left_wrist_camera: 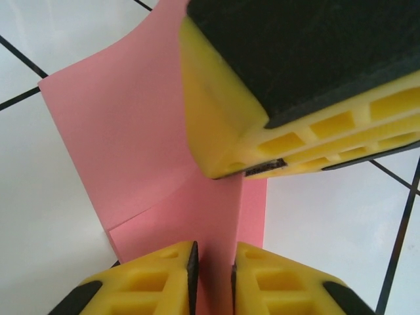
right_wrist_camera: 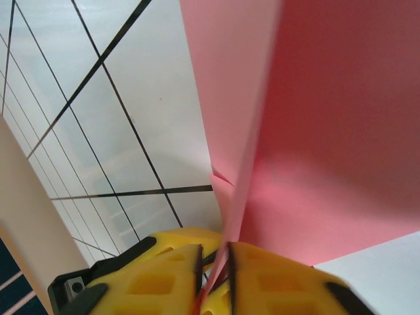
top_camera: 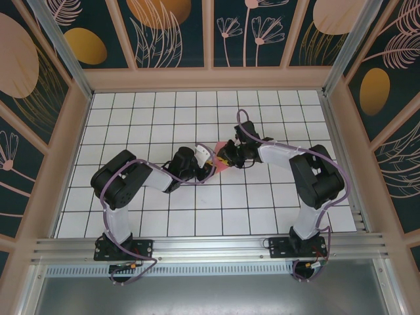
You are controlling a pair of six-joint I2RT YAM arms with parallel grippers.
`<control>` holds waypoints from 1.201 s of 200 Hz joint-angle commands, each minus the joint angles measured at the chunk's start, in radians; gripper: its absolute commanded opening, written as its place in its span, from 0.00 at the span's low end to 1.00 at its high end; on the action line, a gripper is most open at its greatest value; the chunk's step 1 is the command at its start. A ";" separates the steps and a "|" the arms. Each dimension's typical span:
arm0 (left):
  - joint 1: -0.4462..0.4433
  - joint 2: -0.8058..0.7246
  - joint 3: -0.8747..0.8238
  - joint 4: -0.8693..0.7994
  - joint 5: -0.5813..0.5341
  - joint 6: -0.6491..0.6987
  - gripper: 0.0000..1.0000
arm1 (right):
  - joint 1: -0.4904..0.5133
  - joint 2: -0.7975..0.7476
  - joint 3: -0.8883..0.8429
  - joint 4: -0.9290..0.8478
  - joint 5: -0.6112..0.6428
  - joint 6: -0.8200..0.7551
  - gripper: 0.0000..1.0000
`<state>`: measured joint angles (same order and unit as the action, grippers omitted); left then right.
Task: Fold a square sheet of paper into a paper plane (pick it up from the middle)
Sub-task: Fourth fold the wing at the center of the table.
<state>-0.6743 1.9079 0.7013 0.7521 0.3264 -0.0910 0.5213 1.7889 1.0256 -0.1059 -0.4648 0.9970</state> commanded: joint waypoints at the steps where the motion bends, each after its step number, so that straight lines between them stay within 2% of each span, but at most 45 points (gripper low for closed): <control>1: 0.003 -0.010 -0.019 0.030 0.024 -0.056 0.19 | -0.003 -0.039 0.012 -0.003 0.023 -0.037 0.33; 24: 0.001 -0.008 -0.038 0.049 0.037 -0.131 0.18 | -0.014 -0.095 -0.035 0.061 0.035 -0.086 0.45; 58: 0.003 -0.008 -0.054 0.061 0.044 -0.226 0.18 | -0.024 -0.156 -0.114 0.129 0.040 -0.157 0.49; 92: 0.003 -0.013 -0.046 0.050 0.065 -0.298 0.18 | -0.024 -0.183 -0.189 0.167 0.037 -0.193 0.48; 135: 0.002 -0.019 -0.034 0.027 0.056 -0.389 0.16 | -0.023 -0.173 -0.242 0.222 0.037 -0.181 0.42; 183: 0.003 -0.023 -0.058 0.064 0.037 -0.446 0.15 | -0.021 -0.101 -0.207 0.257 0.015 -0.183 0.36; 240: 0.003 -0.017 -0.060 0.070 0.038 -0.459 0.16 | -0.022 -0.030 -0.167 0.270 -0.030 -0.188 0.35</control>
<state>-0.6743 1.9064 0.6525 0.7883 0.3603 -0.5293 0.5007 1.7214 0.8215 0.1333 -0.4568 0.8349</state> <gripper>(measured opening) 0.155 0.347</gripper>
